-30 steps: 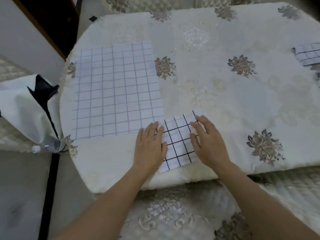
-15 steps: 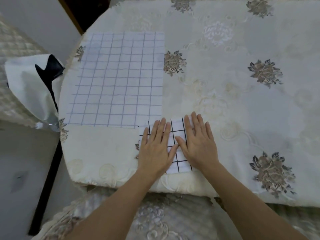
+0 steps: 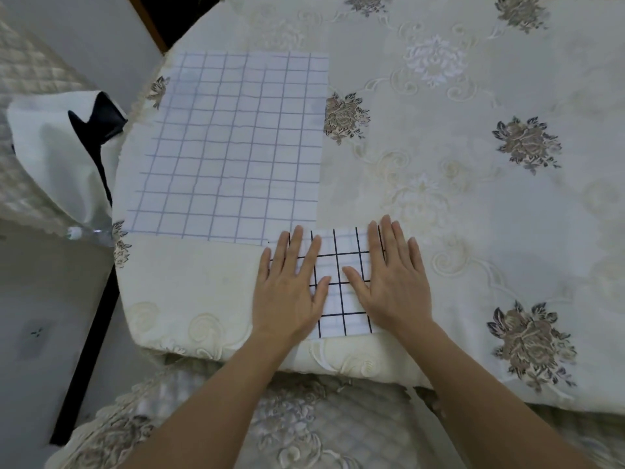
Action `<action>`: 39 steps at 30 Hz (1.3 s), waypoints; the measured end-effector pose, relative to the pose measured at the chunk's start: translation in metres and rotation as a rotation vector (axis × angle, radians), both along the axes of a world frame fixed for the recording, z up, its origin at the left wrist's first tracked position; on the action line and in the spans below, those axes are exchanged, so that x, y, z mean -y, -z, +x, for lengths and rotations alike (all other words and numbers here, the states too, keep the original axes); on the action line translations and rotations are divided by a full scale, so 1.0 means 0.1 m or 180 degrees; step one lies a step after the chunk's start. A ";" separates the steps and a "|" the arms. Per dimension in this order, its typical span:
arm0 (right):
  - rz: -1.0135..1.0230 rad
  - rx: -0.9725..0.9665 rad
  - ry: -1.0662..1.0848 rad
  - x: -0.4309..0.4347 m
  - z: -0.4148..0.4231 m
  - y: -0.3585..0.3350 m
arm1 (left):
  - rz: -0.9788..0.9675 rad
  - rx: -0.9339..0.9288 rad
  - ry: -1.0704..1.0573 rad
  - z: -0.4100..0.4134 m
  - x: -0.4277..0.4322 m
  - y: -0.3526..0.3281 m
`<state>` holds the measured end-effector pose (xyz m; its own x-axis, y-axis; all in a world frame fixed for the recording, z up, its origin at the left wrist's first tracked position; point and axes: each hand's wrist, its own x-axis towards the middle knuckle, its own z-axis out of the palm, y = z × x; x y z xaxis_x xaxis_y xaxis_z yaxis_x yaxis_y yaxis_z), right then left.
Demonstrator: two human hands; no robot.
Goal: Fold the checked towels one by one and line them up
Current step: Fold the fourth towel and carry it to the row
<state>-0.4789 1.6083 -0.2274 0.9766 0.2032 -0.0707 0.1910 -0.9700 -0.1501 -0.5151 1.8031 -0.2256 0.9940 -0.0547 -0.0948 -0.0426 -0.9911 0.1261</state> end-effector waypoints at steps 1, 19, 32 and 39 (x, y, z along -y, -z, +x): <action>-0.0034 -0.0019 0.0057 0.03 0.01 0.00 | -0.0001 -0.0006 0.0000 0.00 0.00 0.00; -0.0178 -0.0091 -0.0286 -0.07 -0.41 -0.04 | -0.0051 -0.0054 -0.0009 0.01 0.00 0.00; -0.0231 -0.0087 -0.0031 0.21 -0.44 0.00 | -0.0079 -0.0070 0.0748 -0.34 0.36 -0.03; -0.0198 -0.0150 0.0023 0.19 -0.44 -0.06 | -0.0048 -0.0023 0.0286 -0.44 0.05 -0.02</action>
<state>-0.5229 1.5888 -0.2213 0.9733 0.1898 -0.1289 0.1780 -0.9791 -0.0980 -0.5589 1.7982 -0.2236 0.9843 -0.1453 -0.1005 -0.1304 -0.9813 0.1417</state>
